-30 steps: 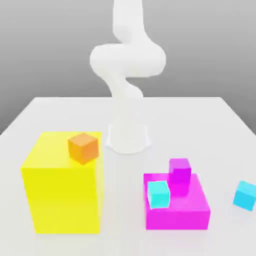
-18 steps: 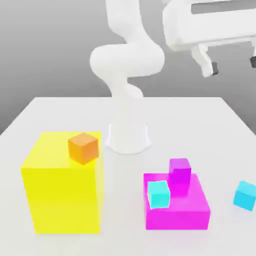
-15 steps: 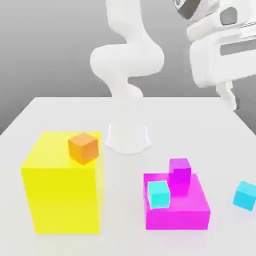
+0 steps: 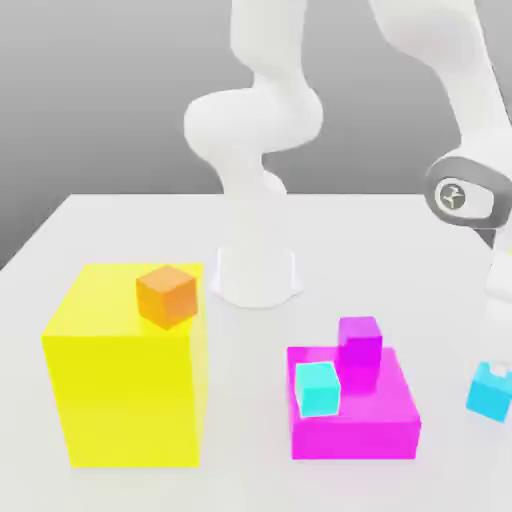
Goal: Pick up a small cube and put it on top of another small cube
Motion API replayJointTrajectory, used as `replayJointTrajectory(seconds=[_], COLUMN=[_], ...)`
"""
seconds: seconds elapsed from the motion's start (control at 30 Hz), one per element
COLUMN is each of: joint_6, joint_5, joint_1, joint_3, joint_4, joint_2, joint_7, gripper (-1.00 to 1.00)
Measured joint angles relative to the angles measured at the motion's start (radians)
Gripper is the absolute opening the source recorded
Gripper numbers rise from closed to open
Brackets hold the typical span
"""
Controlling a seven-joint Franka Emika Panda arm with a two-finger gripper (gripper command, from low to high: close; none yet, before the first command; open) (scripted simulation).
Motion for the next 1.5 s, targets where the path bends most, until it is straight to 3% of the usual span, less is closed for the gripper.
replayJointTrajectory(seconds=[0.07,0.1,0.4,0.6,0.83,1.17,1.37,1.4,1.5], joint_6=[0.057,0.077,0.034,-0.103,-0.228,-0.391,-0.204,-0.167,-0.167], joint_5=[-0.029,-0.038,-0.017,0.155,0.316,0.242,0.222,0.221,0.221], joint_1=[0.027,0.036,0.023,-0.044,-0.091,-0.209,-0.240,-0.241,-0.241], joint_3=[-0.031,-0.042,-0.024,0.030,-0.020,-0.079,-0.067,-0.065,-0.065], joint_4=[0.013,0.018,0.007,-0.065,-0.194,-0.385,-0.446,-0.452,-0.452], joint_2=[0.072,0.098,0.044,-0.165,-0.418,-0.780,-0.653,-0.623,-0.623], joint_7=[0.022,0.029,0.013,-0.128,-0.287,-0.298,-0.289,-0.288,-0.288], gripper=[0.00,-1.00,-1.00,-1.00,-1.00,-1.00,-1.00,1.00,1.00])
